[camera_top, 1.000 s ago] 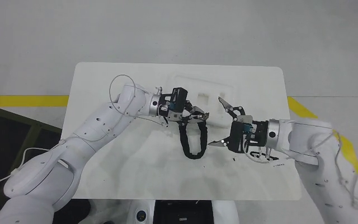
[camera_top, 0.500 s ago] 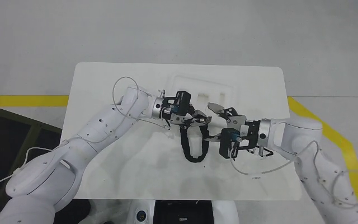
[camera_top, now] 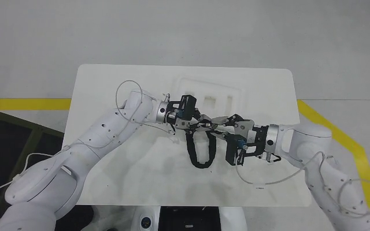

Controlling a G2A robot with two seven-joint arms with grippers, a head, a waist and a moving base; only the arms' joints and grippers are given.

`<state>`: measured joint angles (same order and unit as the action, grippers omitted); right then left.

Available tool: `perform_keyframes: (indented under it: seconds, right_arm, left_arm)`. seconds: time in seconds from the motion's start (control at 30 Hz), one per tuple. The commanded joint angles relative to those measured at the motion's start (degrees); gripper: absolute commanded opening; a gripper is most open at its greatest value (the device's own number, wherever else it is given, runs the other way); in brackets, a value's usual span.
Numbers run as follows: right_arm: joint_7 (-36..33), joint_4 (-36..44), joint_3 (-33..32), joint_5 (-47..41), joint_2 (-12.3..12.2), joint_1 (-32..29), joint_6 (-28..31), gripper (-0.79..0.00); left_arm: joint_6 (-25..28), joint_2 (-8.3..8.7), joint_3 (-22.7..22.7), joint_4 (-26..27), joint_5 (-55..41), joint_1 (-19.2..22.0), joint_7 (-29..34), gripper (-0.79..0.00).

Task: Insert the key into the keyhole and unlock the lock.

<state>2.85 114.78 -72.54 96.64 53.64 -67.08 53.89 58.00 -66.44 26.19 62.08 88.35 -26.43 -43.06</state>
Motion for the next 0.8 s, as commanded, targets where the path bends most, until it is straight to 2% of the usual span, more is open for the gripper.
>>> perform_keyframes:
  seconds: [0.0, 0.1, 0.33, 0.5, 0.77]
  right_arm:
    - [-0.14, -0.37, 0.01, -0.76, 0.00, -0.11, 0.00, -0.699]
    - [-0.83, -0.76, -0.01, -2.59, 0.04, -0.16, 0.18, -0.785]
    - [-3.39, -1.93, 0.43, -8.59, 0.30, -0.64, -0.69, -0.785]
    - [-10.93, -2.36, 0.81, -16.51, 0.67, -1.68, -3.96, -0.785]
    - [-24.99, 1.18, 1.60, -30.35, 1.31, -3.76, -14.50, -0.785]
  left_arm:
    - [0.00, 0.05, 0.07, 0.15, -0.12, -0.10, 0.01, -0.785]
    - [0.00, 0.11, 0.18, 0.37, -0.15, -0.22, 0.06, -0.785]
    - [0.00, 0.16, 0.40, 0.92, -0.24, -0.33, 0.29, -0.785]
    - [0.00, 0.15, 0.74, 1.24, -0.27, -0.51, 0.58, -0.785]
    - [0.00, 0.10, 1.28, 1.28, -0.34, -1.01, 0.85, -0.785]
